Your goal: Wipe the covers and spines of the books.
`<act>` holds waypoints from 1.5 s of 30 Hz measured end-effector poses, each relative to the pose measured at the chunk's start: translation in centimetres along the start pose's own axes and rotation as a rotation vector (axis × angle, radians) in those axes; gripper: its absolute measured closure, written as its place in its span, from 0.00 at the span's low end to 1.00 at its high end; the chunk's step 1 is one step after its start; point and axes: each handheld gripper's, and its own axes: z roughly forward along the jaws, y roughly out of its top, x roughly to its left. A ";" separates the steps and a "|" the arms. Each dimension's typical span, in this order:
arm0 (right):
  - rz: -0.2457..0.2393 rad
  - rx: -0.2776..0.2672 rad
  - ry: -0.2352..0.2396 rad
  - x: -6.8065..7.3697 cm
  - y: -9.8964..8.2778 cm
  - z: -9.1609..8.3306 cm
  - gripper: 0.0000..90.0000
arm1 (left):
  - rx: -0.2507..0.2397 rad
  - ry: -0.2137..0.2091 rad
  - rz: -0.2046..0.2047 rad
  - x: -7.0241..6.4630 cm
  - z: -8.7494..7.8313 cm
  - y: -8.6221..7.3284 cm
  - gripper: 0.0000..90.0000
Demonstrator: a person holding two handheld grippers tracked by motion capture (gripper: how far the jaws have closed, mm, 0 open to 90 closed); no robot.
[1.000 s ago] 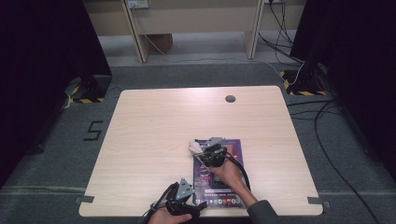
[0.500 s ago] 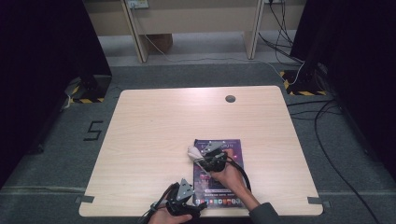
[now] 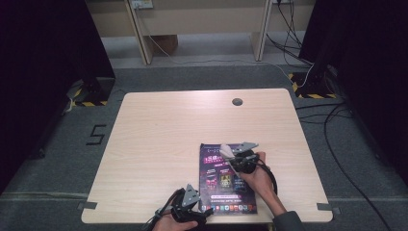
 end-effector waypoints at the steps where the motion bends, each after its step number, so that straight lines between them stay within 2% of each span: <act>1: 0.028 0.001 -0.016 -1.0 -0.7 -0.5 0.80 | 0.000 -0.002 0.003 0.0 0.0 0.0 0.21; 2: 0.028 0.001 -0.016 -1.0 -0.7 -0.5 0.80 | 0.000 -0.002 0.003 0.0 0.0 0.0 0.21; 3: 0.038 -0.001 -0.033 -1.6 -1.1 -0.8 0.80 | -0.001 -0.009 -0.004 0.1 0.0 0.0 0.21; 7: 0.050 -0.001 -0.048 -2.0 -1.6 -1.2 0.81 | 0.001 -0.005 0.001 0.1 0.0 0.0 0.21; 14: 0.035 0.002 -0.046 -1.5 -2.1 -1.7 0.82 | -0.003 -0.001 0.013 0.0 0.0 0.0 0.21; 18: 0.026 0.000 -0.044 -1.6 -2.1 -1.7 0.81 | -0.003 0.015 0.029 -0.1 0.0 0.1 0.20; 21: 0.028 0.000 -0.040 -1.7 -2.1 -1.6 0.81 | 0.003 0.036 0.064 -0.4 0.0 0.2 0.18; 23: 0.026 -0.004 -0.054 -1.8 -2.0 -1.5 0.81 | 0.005 0.039 0.061 -0.4 0.0 0.3 0.17; 24: 0.030 -0.004 -0.062 -1.9 -1.9 -1.4 0.81 | 0.004 0.040 0.045 -0.4 0.0 0.3 0.17; 26: 0.028 -0.002 -0.065 -2.0 -1.8 -1.3 0.81 | 0.005 0.043 0.047 -0.5 0.0 0.3 0.17; 28: 0.036 -0.010 -0.068 -2.5 -1.8 -1.2 0.81 | 0.000 0.051 0.049 -0.5 0.1 0.3 0.17; 30: 0.052 -0.024 -0.073 -2.9 -1.8 -0.9 0.81 | -0.002 0.054 0.029 -0.3 0.3 0.5 0.18; 32: 0.051 -0.024 -0.074 -3.0 -1.7 -0.9 0.81 | -0.002 0.056 0.027 -0.2 0.4 0.5 0.18; 33: 0.056 -0.032 -0.075 -3.5 -1.5 -0.6 0.81 | -0.005 0.056 0.014 -0.1 0.6 0.6 0.18; 37: 0.074 -0.033 -0.092 -4.2 -1.2 -0.2 0.81 | -0.010 0.059 0.006 0.1 0.9 0.8 0.17; 42: 0.065 -0.027 -0.112 -3.7 -1.1 -0.3 0.83 | -0.013 0.044 -0.010 0.3 0.9 0.8 0.19; 44: 0.050 -0.013 -0.111 -3.4 -1.1 -0.4 0.83 | -0.017 0.052 0.002 0.1 0.8 0.7 0.20; 45: 0.060 -0.013 -0.089 -3.1 -1.2 -0.6 0.83 | -0.024 0.058 0.004 0.0 0.8 0.7 0.20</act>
